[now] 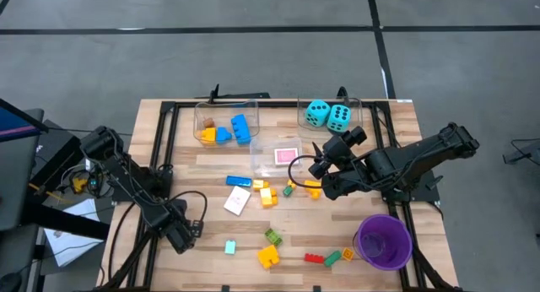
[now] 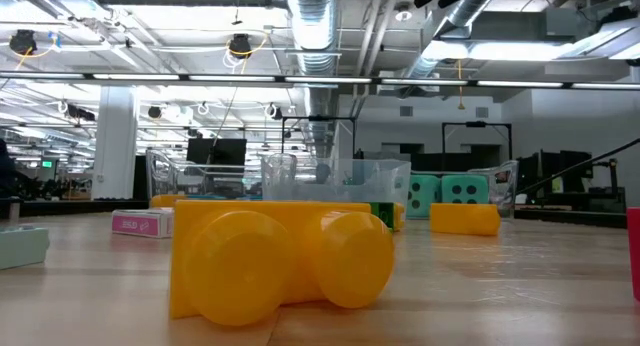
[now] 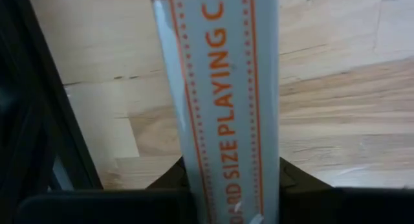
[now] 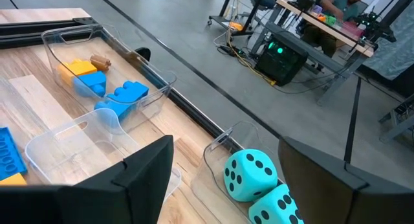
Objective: Pick & Place Toys
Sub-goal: Put the orange deck of cards into the bottom transparent bin
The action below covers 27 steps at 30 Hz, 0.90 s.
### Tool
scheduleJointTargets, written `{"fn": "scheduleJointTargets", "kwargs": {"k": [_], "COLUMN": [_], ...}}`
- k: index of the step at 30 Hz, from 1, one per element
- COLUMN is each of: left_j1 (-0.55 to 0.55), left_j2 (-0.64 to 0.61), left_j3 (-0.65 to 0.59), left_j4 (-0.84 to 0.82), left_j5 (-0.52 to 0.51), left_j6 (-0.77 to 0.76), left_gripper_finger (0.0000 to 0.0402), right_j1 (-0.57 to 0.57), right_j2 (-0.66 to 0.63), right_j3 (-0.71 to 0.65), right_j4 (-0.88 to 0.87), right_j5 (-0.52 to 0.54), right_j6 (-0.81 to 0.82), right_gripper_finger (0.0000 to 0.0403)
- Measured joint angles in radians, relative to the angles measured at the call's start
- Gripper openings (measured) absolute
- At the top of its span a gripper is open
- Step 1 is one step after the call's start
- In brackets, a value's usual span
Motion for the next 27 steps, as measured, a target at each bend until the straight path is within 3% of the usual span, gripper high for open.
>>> {"fn": "scheduleJointTargets", "kwargs": {"k": [8,18,27], "left_j1": [0.003,0.082,0.266], "left_j2": [0.0,0.0,0.0], "left_j3": [0.0,0.05,0.196], "left_j4": [0.023,0.078,0.101], "left_j5": [-0.065,-0.211,-0.343], "left_j6": [0.127,0.306,0.68], "left_gripper_finger": [0.0059,0.0059,0.0059], "right_j1": [0.0,0.0,-0.002], "right_j2": [0.0,0.0,0.0], "right_j3": [0.0,0.0,0.0], "right_j4": [-0.03,-0.237,-0.366], "right_j5": [-0.003,0.013,0.015], "right_j6": [0.009,0.216,0.36], "right_gripper_finger": [0.0272,0.0272,0.0272]}}
